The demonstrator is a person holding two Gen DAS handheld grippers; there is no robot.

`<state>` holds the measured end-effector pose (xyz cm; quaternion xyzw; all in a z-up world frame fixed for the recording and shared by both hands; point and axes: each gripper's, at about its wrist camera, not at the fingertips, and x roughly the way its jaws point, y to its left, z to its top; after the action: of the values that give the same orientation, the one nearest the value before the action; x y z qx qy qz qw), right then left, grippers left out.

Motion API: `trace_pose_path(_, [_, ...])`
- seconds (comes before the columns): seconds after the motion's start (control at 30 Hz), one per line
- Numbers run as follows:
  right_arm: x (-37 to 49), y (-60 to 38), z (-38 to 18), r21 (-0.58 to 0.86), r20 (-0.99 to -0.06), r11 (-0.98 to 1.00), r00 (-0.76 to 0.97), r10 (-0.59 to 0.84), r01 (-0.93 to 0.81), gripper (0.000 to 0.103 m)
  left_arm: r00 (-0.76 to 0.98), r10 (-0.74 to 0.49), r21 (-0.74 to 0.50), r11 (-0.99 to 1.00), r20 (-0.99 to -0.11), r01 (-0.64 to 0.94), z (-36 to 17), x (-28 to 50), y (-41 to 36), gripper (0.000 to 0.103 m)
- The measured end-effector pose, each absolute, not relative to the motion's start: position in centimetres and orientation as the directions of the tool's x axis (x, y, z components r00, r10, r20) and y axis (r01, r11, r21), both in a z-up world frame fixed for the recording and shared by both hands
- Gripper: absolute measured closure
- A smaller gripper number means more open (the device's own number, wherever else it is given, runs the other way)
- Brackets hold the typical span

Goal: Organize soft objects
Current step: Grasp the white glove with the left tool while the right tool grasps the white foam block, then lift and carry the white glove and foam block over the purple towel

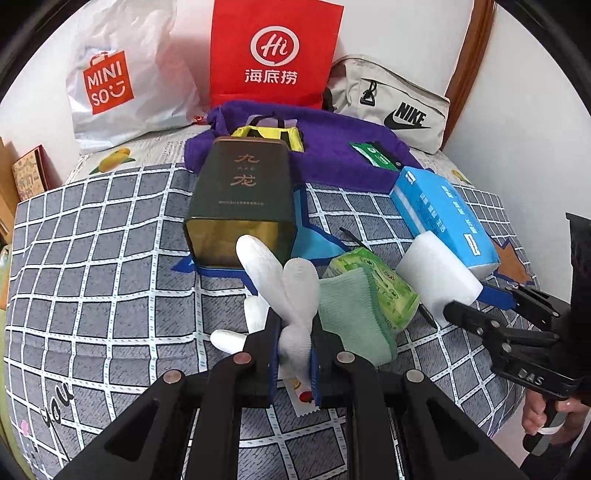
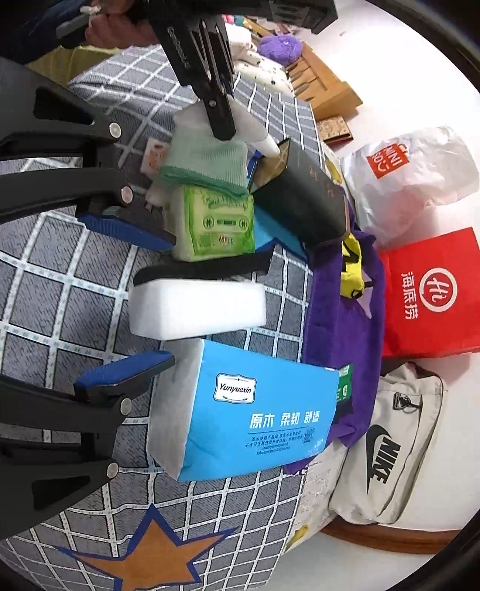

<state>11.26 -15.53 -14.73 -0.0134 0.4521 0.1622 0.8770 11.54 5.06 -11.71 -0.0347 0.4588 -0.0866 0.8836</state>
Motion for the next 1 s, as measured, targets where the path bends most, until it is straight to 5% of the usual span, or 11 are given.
trace_pose_path(0.13, [11.5,-15.4,-15.5,0.117,-0.797,0.949,0.542,0.265,-0.292,0.073,0.558,-0.193,-0.147,0.981,-0.807,0.126,-11.9,11.5,5.0,0.090])
trace_pose_path(1.0, [7.3,-18.2,-9.9,0.096,-0.711,0.935,0.634,0.304,-0.340,0.074,0.649,-0.230,-0.185,0.973,-0.725,0.139,-6.6,10.3,5.8,0.090])
